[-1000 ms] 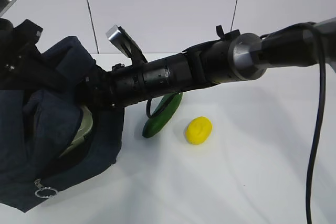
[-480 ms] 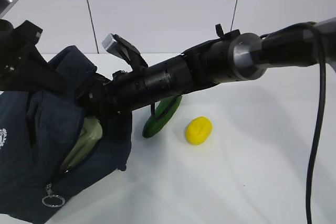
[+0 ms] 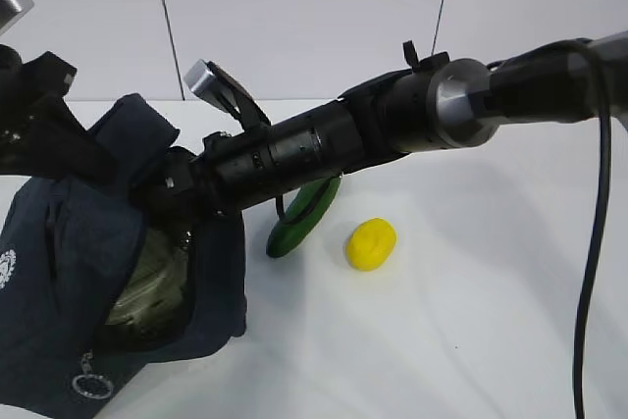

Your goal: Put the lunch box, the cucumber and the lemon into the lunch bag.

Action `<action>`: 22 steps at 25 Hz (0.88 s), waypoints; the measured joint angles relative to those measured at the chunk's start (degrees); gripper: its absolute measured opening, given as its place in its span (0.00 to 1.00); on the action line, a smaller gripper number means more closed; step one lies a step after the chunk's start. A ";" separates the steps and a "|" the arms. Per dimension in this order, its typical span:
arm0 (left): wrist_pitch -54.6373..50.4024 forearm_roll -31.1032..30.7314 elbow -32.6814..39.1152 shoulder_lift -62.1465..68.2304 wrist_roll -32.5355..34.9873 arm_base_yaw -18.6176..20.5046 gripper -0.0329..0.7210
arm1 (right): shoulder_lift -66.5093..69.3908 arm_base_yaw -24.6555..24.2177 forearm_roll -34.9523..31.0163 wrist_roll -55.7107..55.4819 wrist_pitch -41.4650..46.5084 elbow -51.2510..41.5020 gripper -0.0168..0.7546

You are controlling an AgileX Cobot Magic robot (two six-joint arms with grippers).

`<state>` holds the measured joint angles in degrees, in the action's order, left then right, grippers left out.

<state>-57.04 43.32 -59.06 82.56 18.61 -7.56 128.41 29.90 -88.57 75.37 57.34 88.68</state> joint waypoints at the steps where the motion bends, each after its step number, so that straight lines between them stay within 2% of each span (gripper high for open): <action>1: 0.00 -0.19 0.00 0.00 0.00 0.00 0.04 | 0.00 0.00 1.08 0.00 0.36 0.23 0.61; 7: 0.00 -2.67 0.00 0.00 0.00 0.00 0.04 | -0.19 -0.87 11.51 -3.22 6.53 3.84 0.61; 13: 0.00 -3.02 0.00 0.00 0.00 0.00 0.04 | -1.94 -1.00 26.25 -12.79 9.62 9.35 0.61; 18: 0.05 -3.57 0.00 0.00 0.00 0.00 0.04 | -3.46 -1.00 35.20 -19.40 11.12 14.46 0.61; 22: 0.05 -3.59 0.00 0.00 0.00 0.00 0.04 | -3.80 -1.00 45.67 -28.22 11.93 19.47 0.61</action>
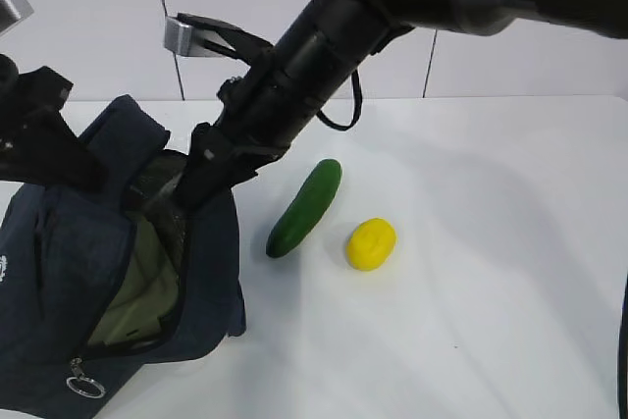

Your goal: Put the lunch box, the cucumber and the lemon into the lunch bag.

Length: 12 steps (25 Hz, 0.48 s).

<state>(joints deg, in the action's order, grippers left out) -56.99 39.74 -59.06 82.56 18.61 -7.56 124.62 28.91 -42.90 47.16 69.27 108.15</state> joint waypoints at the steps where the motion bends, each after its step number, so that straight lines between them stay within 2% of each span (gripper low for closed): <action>1: 0.00 -0.09 0.00 0.00 0.00 0.00 0.04 | 0.00 0.00 3.16 -3.17 0.07 1.13 0.61; 7: 0.00 -0.36 0.00 0.00 0.12 0.00 0.04 | -0.10 0.00 18.28 -25.64 0.14 3.82 0.61; 12: 0.00 -0.39 0.00 0.00 0.84 0.00 0.04 | -0.10 0.00 24.07 -41.72 -5.27 3.82 0.61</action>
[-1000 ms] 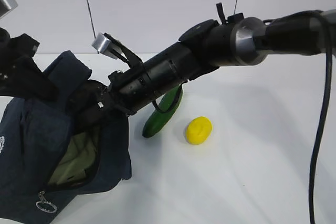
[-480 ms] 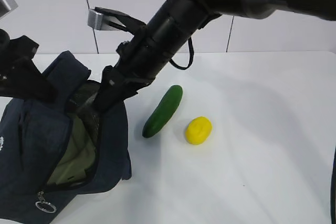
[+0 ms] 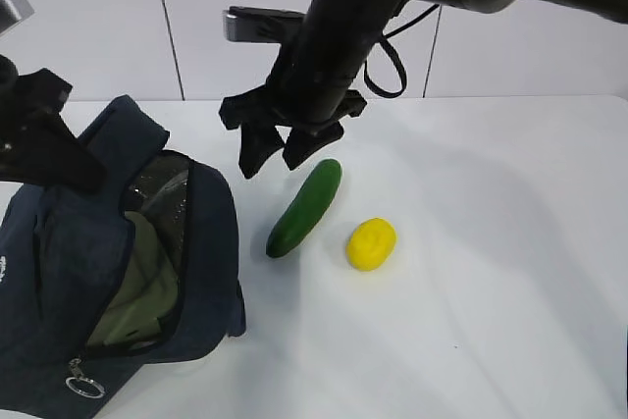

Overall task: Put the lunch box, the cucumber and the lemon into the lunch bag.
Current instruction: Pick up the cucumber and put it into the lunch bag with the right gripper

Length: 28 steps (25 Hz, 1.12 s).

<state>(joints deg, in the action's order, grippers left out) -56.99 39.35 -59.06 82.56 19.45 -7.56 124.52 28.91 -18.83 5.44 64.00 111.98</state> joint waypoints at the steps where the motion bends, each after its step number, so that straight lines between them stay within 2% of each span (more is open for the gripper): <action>1: 0.00 0.00 0.00 0.00 0.11 0.00 0.04 | 0.00 0.00 0.85 -2.82 -1.60 0.00 0.61; 4: 0.00 -0.10 0.00 0.00 0.35 0.00 0.04 | 0.00 0.00 4.75 -11.79 -4.43 0.00 0.61; 9: 0.09 -0.10 0.00 0.00 0.68 0.00 0.04 | 0.88 0.00 15.64 -32.60 -3.77 0.00 0.61; 13: 0.09 -0.10 0.00 0.00 0.80 0.00 0.04 | 2.94 -0.11 17.33 -41.86 -3.21 0.00 0.61; 17: 0.23 -0.20 0.00 0.00 0.80 0.00 0.04 | 4.80 -0.11 17.40 -46.16 -3.18 0.00 0.61; 28: 0.64 -0.20 0.00 0.00 0.80 0.00 0.04 | 8.30 -0.11 18.12 -48.76 -6.41 0.00 0.61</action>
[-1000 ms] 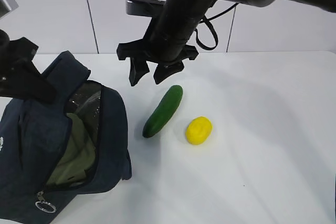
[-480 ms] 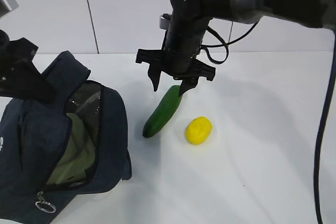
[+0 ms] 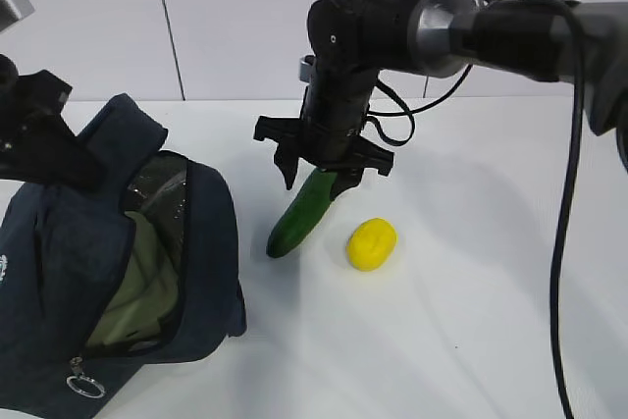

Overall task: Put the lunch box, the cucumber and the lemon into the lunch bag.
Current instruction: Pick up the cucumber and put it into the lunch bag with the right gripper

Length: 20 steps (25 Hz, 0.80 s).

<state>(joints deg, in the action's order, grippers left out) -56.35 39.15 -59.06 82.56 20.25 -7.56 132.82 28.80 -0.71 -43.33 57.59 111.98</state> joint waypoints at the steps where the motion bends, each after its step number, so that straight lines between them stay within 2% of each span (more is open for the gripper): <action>1: 0.00 0.00 0.00 0.00 0.00 0.00 0.04 | 0.28 0.00 0.14 0.00 -0.52 0.00 0.61; 12: 0.13 0.00 0.00 0.00 0.00 0.00 0.04 | 3.13 0.00 2.51 -0.18 -3.59 0.00 0.60; 20: 0.39 0.00 0.00 0.00 0.00 0.00 0.04 | 3.13 0.00 4.16 -0.18 -4.26 0.25 0.40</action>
<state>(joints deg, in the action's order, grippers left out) -55.96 39.15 -59.06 82.56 20.25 -7.56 135.95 28.80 3.46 -43.50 53.32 112.22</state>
